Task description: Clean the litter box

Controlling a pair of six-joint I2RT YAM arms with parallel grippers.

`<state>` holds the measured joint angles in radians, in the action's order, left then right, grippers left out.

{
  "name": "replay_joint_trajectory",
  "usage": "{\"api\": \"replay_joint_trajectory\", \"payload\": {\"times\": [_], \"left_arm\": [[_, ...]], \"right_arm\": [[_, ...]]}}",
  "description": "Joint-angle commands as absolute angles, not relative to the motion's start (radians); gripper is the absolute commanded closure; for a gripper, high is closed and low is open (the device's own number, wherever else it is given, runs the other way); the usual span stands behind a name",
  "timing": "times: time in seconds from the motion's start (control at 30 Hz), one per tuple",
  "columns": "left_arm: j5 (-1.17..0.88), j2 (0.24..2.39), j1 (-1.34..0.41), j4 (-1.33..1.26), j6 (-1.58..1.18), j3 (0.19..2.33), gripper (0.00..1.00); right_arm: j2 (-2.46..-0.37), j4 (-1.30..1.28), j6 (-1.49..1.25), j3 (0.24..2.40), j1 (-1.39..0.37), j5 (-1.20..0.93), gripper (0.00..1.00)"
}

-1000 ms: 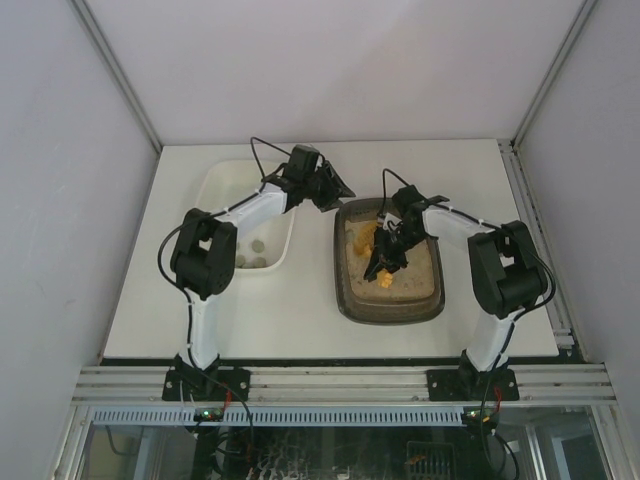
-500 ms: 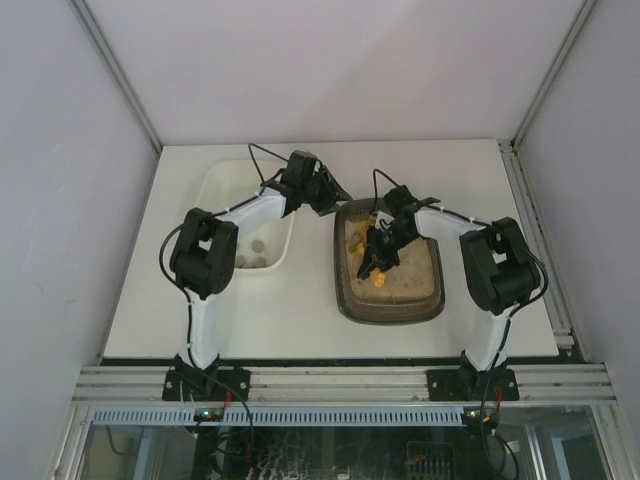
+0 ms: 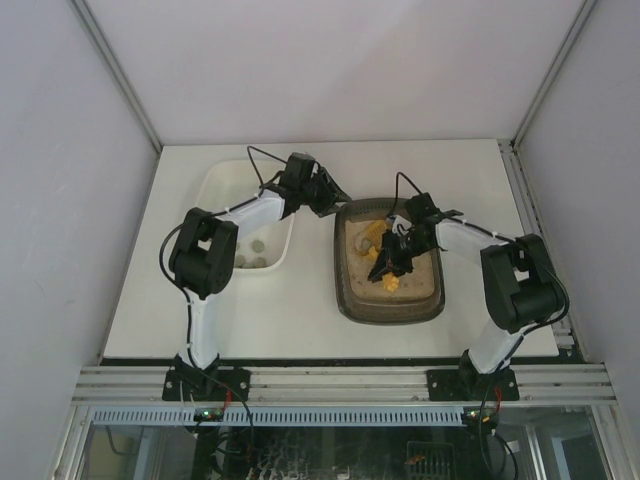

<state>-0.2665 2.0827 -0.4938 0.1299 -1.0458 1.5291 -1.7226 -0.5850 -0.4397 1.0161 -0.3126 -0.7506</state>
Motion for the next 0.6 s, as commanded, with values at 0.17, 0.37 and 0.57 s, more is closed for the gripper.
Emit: {"api": "replay_joint_trajectory", "payload": {"times": [0.17,0.37,0.57], "left_arm": [[-0.301,2.051,-0.511,0.160,-1.034,1.499,0.50],[-0.282,2.023,-0.509,0.218,-0.965,1.502,0.50],[-0.232,1.914,-0.493,0.246,-0.840,1.426,0.49]], "right_arm": [[-1.588,-0.497,-0.454,0.968,-0.270,-0.819,1.00],[-1.491,-0.432,-0.475,0.903,-0.262,-0.835,1.00],[-1.326,-0.109,-0.586,0.706,-0.258,-0.839,1.00]]}}
